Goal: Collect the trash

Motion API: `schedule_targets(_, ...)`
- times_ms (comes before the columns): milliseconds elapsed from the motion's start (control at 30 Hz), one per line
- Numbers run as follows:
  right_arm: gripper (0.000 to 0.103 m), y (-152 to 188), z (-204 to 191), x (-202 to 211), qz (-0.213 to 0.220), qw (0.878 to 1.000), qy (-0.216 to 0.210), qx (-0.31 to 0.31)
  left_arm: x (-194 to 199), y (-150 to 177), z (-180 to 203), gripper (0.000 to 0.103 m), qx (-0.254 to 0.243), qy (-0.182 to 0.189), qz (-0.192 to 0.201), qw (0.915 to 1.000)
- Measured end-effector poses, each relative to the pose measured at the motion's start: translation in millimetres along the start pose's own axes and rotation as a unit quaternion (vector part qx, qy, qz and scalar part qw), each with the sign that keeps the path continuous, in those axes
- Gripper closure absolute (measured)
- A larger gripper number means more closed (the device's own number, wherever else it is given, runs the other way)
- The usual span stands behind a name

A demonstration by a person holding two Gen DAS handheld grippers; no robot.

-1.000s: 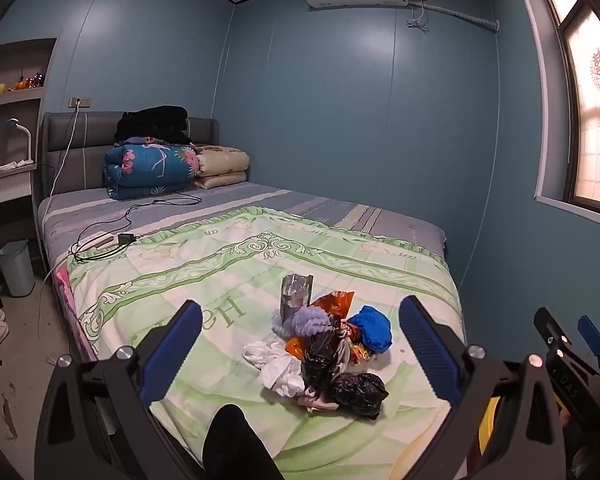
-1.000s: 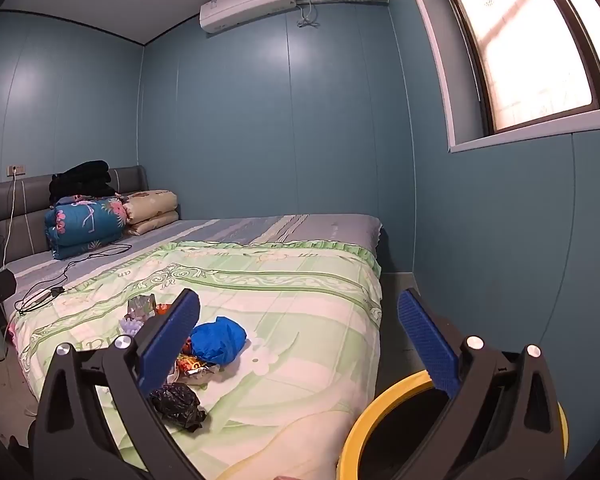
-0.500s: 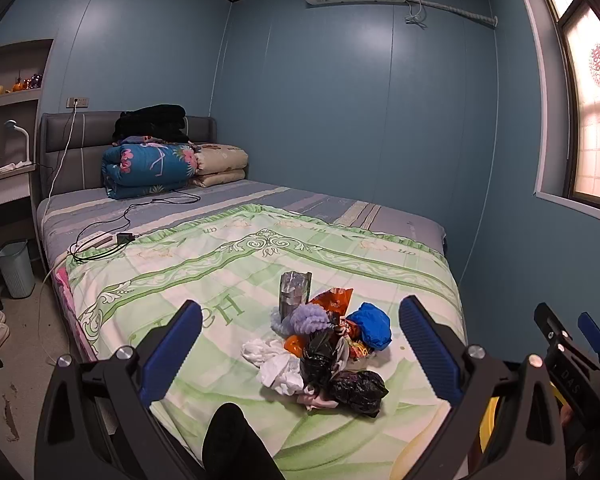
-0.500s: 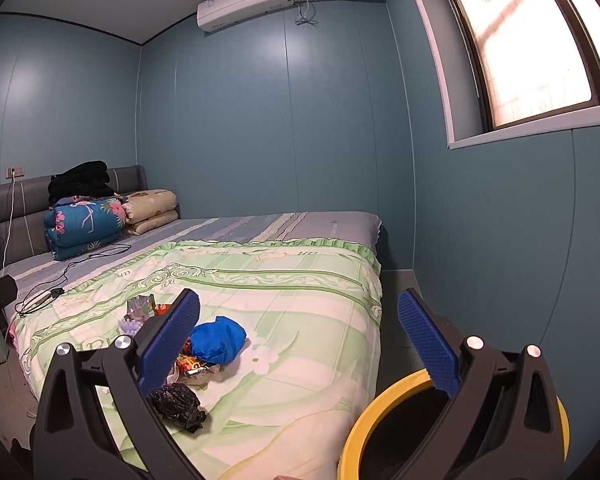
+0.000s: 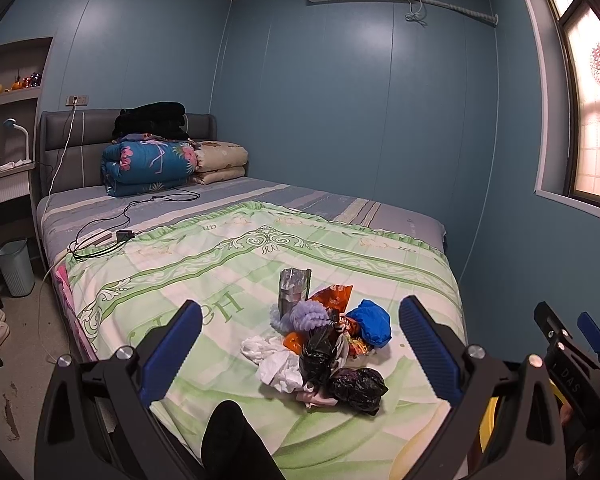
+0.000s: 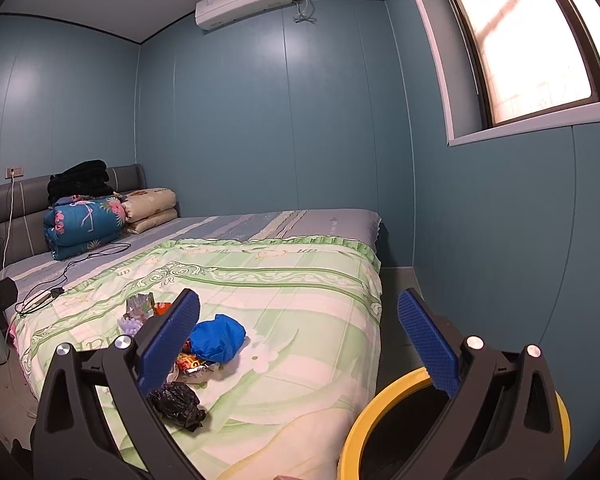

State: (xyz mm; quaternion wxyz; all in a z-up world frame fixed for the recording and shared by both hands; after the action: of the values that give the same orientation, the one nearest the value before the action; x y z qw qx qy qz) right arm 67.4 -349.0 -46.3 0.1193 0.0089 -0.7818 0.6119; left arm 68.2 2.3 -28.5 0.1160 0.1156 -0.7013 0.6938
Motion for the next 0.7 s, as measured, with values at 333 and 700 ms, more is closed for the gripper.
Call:
schedule_targets(333,0.008,-1.2,1.4,1.7,-0.001,1.000,0.000,-0.003,-0.5,0.8,1.5,0.008,0.001,0.001,-0.002,1.0000)
schedule_targets(700,0.008,-0.7,2.0,2.4,-0.002,1.000,0.001,-0.003,-1.4,1.4,2.4,0.008,0.000,-0.001,-0.003,1.0000)
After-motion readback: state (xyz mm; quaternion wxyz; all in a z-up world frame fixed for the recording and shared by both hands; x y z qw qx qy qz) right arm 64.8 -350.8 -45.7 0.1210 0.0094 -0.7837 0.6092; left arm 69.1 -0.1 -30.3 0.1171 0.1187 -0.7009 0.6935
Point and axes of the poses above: each gripper's, at about its wrist camera, not at the fingertips, and x roughly against the way its jaws point, z to its right, y to its underside, the point moved 7 cm from there along -x, roughly the way its jaws point, and after that the axes turned 8 degrees about -x, right-handed, at the moved point
